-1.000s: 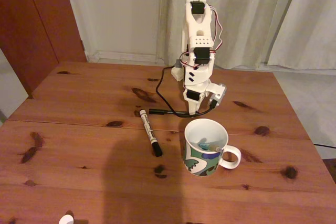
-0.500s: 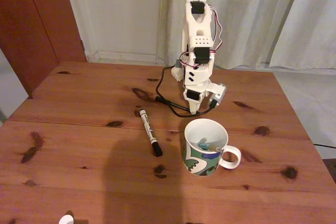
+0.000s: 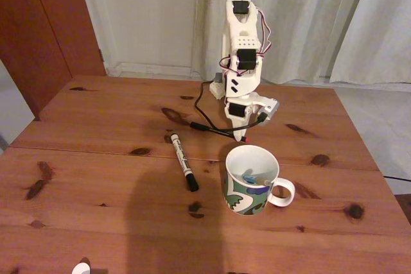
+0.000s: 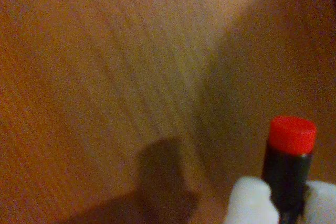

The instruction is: Clean up the desk and place the pens and markers into the cup

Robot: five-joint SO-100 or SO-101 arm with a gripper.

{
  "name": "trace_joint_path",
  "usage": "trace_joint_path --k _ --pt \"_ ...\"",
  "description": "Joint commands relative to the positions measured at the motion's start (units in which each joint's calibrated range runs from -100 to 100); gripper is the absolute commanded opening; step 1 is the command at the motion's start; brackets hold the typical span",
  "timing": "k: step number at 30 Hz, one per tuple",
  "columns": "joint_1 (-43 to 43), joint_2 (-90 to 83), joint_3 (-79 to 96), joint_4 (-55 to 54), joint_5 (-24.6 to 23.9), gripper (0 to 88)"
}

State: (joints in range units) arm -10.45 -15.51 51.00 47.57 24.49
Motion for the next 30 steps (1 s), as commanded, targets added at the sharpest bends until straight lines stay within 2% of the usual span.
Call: trace_joint_path --k 1,13,20,26,30 --pt "0.84 -4.89 -2.67 -1.17 0.34 0.9" --pt "1.16 -13.41 -9.16 -1.42 -0.03 0.9" --pt "4.78 -15.15 -18.45 -1.42 -0.40 0.9" --pt "6.95 -15.23 -27.01 -1.51 -3.85 0.9" --pt "7.68 -15.31 -31.97 -1.51 -7.78 0.9"
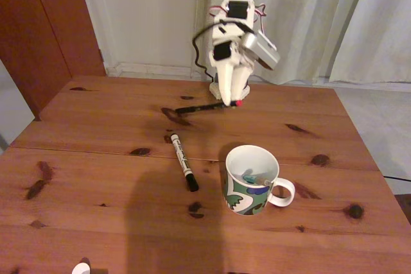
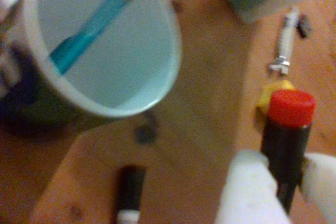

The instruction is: Clean up the desk and place the pens and markers into the cup

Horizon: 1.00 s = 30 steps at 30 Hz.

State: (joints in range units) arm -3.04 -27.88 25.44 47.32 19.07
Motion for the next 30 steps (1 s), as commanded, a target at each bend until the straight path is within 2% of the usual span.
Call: trace_joint_path --k 1,7,12,26,30 --pt "0.27 -2.94 -7.49 -1.26 -3.67 0.9" --pt "-0.05 -2.69 -15.61 -1.26 -14.62 0.9" --pt "-0.45 -2.03 -23.99 -1.26 -19.33 0.9" --pt "-5.28 18.74 -43.11 -1.35 -23.00 0.9" --pt "-6.08 23.62 -43.47 -5.99 -23.37 0.8"
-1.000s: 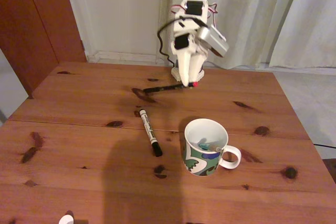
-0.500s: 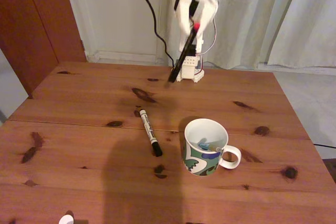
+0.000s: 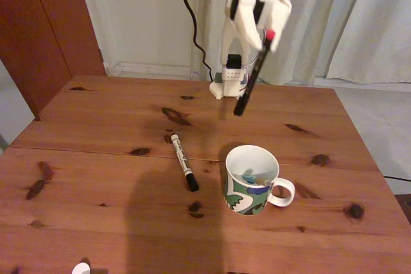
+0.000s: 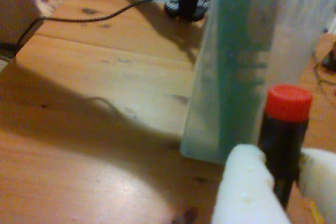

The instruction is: Clean up the desk and place the pens and markers into the cup

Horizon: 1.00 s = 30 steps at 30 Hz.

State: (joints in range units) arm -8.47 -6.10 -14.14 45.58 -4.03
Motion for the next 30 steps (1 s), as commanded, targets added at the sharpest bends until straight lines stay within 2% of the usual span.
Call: trace_joint_path --k 1,10,22,30 --pt "-0.74 3.00 -3.80 -5.63 -0.32 0.8" --pt "-1.94 6.89 2.69 -11.65 -0.11 0.8" --pt "-4.20 6.47 20.90 -26.87 0.00 0.8" --pt "-4.44 6.47 26.58 -34.36 -0.32 0.8"
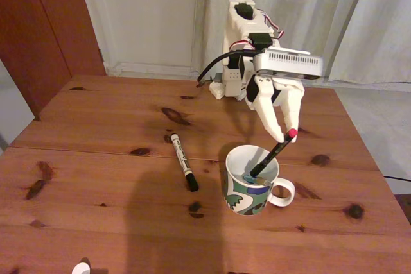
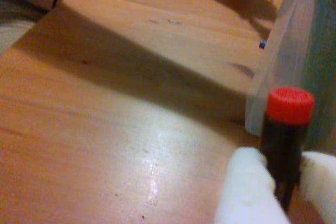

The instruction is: Clean up the desk and place the pens and markers into the cup

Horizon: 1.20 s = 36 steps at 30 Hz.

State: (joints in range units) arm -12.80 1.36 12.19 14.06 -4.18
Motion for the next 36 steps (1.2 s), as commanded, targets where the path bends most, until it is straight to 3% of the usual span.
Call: trace_joint_path --k 1,6,14,21,27,33,36 --pt "-0.11 -0.98 0.53 -2.83 -0.17 0.8" --pt "0.21 -1.07 0.80 -2.23 -0.17 2.0" --pt "0.53 -1.23 0.89 -1.97 0.14 13.8" --pt "0.53 -4.38 0.89 -1.97 -0.17 13.3" --pt "1.98 -10.58 1.25 -1.89 -0.17 0.5" --pt "6.89 -15.80 5.22 -1.80 1.98 0.9" --pt "9.46 -16.04 5.22 3.36 3.23 0.9"
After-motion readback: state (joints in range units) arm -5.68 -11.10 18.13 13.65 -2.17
